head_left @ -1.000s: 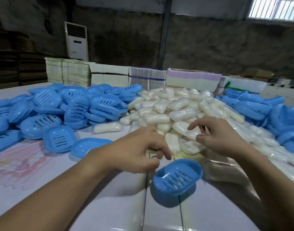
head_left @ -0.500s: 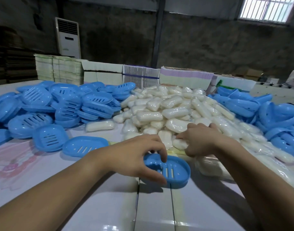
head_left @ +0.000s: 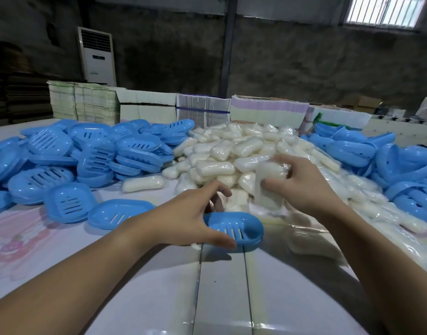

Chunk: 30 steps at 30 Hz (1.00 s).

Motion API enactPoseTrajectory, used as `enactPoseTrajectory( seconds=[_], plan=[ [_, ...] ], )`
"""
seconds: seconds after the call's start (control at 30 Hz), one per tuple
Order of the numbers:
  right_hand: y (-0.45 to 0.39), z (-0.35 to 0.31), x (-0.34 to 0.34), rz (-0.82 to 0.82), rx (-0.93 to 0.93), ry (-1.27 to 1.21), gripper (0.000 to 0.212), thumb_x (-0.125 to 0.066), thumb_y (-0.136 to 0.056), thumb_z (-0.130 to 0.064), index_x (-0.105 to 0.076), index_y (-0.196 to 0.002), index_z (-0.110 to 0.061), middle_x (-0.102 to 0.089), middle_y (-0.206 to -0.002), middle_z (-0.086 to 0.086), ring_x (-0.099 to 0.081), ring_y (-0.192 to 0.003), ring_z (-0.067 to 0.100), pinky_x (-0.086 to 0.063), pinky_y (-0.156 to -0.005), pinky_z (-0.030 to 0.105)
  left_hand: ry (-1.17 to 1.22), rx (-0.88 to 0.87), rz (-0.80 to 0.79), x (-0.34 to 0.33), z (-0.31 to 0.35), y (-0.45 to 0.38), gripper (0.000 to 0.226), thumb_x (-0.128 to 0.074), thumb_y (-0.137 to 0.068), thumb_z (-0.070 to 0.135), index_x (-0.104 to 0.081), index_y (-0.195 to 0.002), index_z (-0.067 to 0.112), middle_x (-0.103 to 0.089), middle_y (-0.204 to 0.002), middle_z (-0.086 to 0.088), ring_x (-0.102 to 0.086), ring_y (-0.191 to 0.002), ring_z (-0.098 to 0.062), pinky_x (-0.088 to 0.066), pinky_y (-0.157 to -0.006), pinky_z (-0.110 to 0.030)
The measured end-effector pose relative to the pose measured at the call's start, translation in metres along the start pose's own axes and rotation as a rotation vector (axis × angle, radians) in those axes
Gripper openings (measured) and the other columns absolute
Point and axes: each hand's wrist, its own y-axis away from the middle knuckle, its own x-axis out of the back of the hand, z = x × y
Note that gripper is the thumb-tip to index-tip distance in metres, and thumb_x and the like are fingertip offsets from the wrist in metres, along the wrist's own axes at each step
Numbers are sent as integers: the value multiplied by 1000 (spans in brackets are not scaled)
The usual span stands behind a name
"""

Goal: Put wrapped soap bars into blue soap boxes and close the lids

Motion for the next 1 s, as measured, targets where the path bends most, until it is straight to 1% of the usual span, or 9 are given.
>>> enactPoseTrajectory(
  seconds=[0.1, 0.2, 0.37, 0.47, 0.6, 0.7, 0.8, 0.87, 1.0],
  plan=[
    [5, -9, -6, 30, -40, -308, 36, -76, -70, -21, -66, -101, -38, -66, -84, -4, -60, -59, 1, -48, -47, 21, 19, 7, 6, -1, -1, 0, 83, -80, -51, 66, -40, -123, 52, -59, -97, 22, -60, -90, -3, -53, -82, -27],
    [13, -16, -22, -16, -79, -393, 28, -80, -72, -11, -68, -92, -27, -63, -71, -9, -54, -50, -5, -43, -43, 13, 30, -2, 23, -1, -1, -1, 82, -82, -52, 64, -42, -123, 51, -61, -95, 19, -60, -88, -5, -52, -80, -28],
    [16, -17, -31, -119, -197, -350, 25, -82, -73, -18, -60, -84, -16, -57, -46, -16, -49, -40, -3, -35, -39, 10, 30, 1, 44, 0, -4, -2, 72, -87, -55, 59, -48, -113, 46, -61, -90, 13, -57, -77, -3, -46, -66, -21],
    [18, -19, -27, -146, -231, -289, 26, -85, -69, -25, -61, -79, -20, -63, -55, -12, -53, -45, -4, -40, -49, 17, 0, -4, 66, 0, -6, -3, 66, -88, -54, 59, -50, -106, 45, -60, -84, 12, -55, -74, -1, -43, -62, -15],
    [23, -26, -26, -220, -270, -281, 39, -87, -52, -39, -61, -73, -20, -65, -60, -5, -58, -55, 7, -41, -56, 26, -38, -13, 86, 1, -7, -2, 60, -88, -52, 62, -53, -96, 42, -61, -90, 16, -57, -79, -2, -44, -63, -15],
    [29, -31, -33, -306, -261, -376, 32, -84, -48, -34, -59, -66, -22, -64, -61, 2, -57, -56, 12, -41, -58, 28, -99, -20, 115, 2, -5, -1, 58, -84, -49, 65, -56, -88, 34, -58, -90, 18, -54, -82, -2, -41, -61, -17],
    [29, -32, -37, -295, -243, -385, 33, -88, -53, -26, -60, -70, -20, -67, -64, 6, -61, -59, 16, -44, -60, 31, -132, -31, 145, 3, -2, -2, 52, -90, -53, 56, -64, -87, 28, -56, -90, 13, -52, -87, -6, -46, -72, -27],
    [26, -30, -36, -248, -185, -316, 33, -90, -56, -23, -62, -73, -18, -64, -60, -1, -58, -58, 13, -44, -59, 30, -147, -24, 169, 5, 0, -2, 51, -93, -53, 55, -67, -87, 27, -58, -91, 11, -53, -90, -9, -49, -79, -36],
    [19, -24, -15, -332, -87, -198, 21, -88, -67, -18, -69, -77, -17, -60, -53, -17, -51, -50, -3, -39, -51, 10, -235, 23, 141, 6, 0, 0, 56, -86, -52, 68, -70, -95, 35, -62, -94, 16, -52, -94, -4, -50, -84, -36]
  ],
)
